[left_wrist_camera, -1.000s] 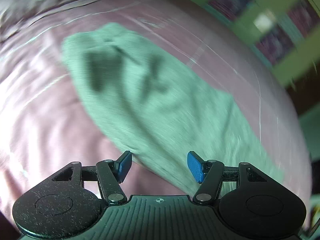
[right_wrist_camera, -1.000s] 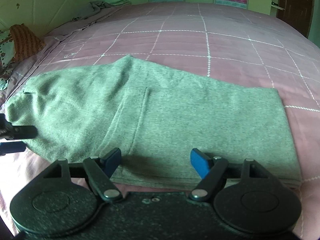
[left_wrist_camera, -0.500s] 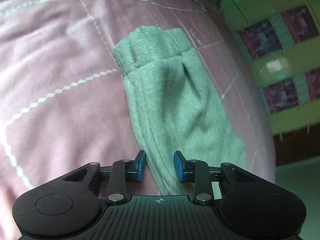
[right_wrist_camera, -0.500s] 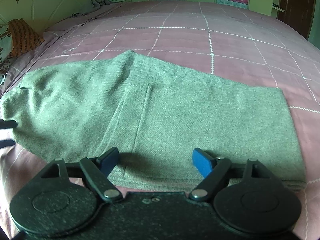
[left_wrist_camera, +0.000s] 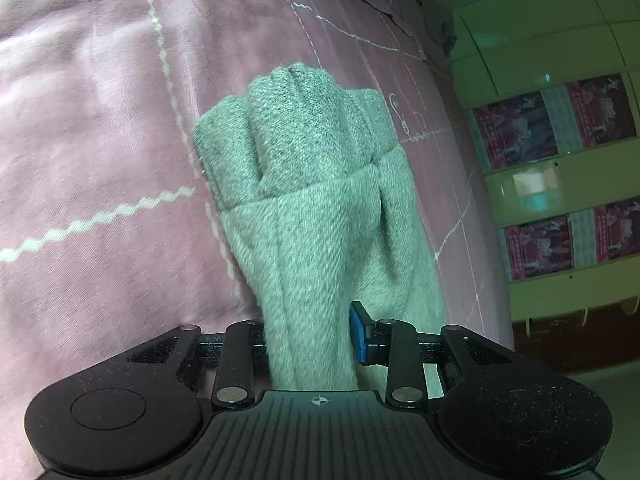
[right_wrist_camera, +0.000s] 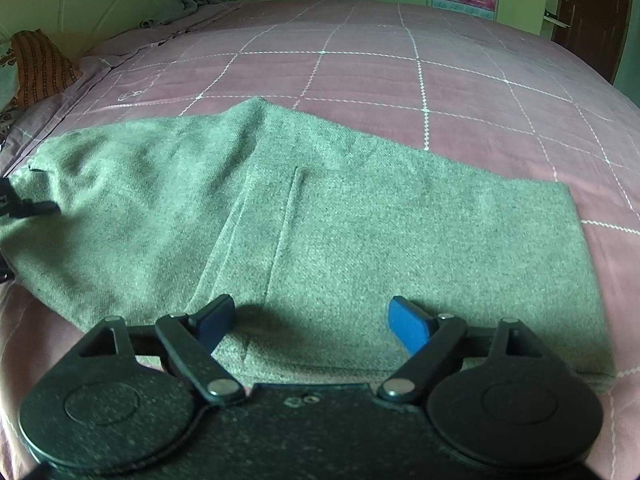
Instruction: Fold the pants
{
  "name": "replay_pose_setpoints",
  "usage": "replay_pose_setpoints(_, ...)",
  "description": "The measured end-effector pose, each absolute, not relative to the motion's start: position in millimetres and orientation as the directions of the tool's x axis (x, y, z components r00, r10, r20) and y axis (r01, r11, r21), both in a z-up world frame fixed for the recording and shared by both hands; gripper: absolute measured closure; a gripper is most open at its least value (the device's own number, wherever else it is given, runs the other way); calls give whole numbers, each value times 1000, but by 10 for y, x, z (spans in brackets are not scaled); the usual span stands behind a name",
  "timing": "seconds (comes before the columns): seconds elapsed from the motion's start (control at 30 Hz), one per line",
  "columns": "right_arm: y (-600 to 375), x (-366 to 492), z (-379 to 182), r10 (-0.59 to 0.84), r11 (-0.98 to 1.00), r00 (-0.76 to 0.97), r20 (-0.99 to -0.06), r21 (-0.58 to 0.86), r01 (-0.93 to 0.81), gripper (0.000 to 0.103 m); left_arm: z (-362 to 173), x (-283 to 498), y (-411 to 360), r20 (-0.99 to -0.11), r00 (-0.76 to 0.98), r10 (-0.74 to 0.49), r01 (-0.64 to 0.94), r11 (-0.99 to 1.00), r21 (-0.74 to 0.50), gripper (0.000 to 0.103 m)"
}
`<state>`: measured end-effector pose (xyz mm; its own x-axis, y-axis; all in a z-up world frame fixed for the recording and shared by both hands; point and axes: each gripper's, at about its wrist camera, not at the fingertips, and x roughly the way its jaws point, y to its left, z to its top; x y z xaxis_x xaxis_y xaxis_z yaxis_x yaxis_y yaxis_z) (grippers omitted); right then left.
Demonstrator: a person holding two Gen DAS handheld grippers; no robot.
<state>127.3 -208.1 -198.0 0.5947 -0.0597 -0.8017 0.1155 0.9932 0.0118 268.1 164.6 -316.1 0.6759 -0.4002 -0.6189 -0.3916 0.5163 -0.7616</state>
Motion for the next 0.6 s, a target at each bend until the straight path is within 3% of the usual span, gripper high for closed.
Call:
replay_pose_setpoints(0.1, -2067, 1291, -1940, -62, 995, 597, -800, -3, 99, 21, -3127, 2750, 1584, -637, 674, -374, -403, 536, -742, 82)
replay_pose_setpoints(0.27, -2093, 1320, -1791, -81, 995, 640, -764, -23, 99, 25, -2804, 2753, 1457, -636, 694, -338, -322, 644, -694, 85)
replay_pose_setpoints(0.47, -2188, 1505, -1996, -47, 998, 531, -846, -14, 67, 27, -2112, 2833, 900, -601, 736, -311, -44, 865, -500, 86)
replay_pose_setpoints(0.5, -2243, 1498, -1933, -32, 995, 548, -836, 23, 93, 33, -2005, 2852, 774, -587, 742, -324, 5, 878, -478, 86)
replay_pose_setpoints(0.6, -2324, 1437, -1917, -99, 989, 581, -808, -14, 150, 29, -1726, 2844, 382, -555, 745, -370, 149, 903, -403, 86)
